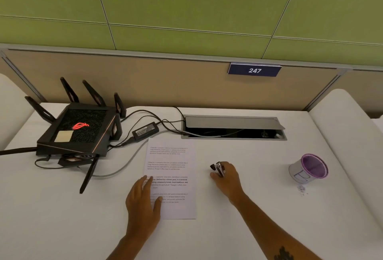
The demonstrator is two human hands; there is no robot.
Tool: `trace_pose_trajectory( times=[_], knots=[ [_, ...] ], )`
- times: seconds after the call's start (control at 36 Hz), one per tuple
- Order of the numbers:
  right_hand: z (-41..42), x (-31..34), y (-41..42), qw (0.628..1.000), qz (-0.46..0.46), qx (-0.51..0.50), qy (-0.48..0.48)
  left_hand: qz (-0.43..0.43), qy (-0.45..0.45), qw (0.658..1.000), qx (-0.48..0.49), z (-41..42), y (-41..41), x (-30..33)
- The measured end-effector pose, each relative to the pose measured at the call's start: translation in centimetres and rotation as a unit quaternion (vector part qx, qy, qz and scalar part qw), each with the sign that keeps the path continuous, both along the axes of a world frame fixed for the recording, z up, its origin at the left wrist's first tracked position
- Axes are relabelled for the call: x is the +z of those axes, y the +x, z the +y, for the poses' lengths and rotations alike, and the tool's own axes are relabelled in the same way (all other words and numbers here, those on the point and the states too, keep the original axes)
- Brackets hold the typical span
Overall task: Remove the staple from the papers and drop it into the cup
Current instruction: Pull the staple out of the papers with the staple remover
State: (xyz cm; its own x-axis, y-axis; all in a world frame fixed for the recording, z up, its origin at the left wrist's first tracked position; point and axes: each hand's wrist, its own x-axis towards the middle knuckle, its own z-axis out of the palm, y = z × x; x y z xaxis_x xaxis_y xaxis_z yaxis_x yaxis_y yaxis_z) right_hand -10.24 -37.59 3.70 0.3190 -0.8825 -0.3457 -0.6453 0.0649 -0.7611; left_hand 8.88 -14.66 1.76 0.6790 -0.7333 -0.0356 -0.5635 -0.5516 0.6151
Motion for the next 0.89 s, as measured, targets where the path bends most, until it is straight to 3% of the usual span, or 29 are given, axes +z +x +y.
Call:
trace_pose_trajectory(
  times=[0.22, 0.44, 0.89],
  knots=[
    [-5.7, 1.9, -1.8, 0.985, 0.102, 0.071, -0.116, -0.023, 0.019, 0.999, -0.024, 1.4, -2.1, -1.2],
    [-10.8, 3.5, -2.8, 0.955, 0.176, 0.172, -0.167, -0.017, 0.039, 0.999, -0.021, 1.6, -2.9, -1.3],
    [-15.0, 4.4, -1.5, 0.927, 0.217, 0.272, -0.142, 0.007, 0.078, 0.996, -0.029, 0.7, -3.1, -0.6]
  ],
)
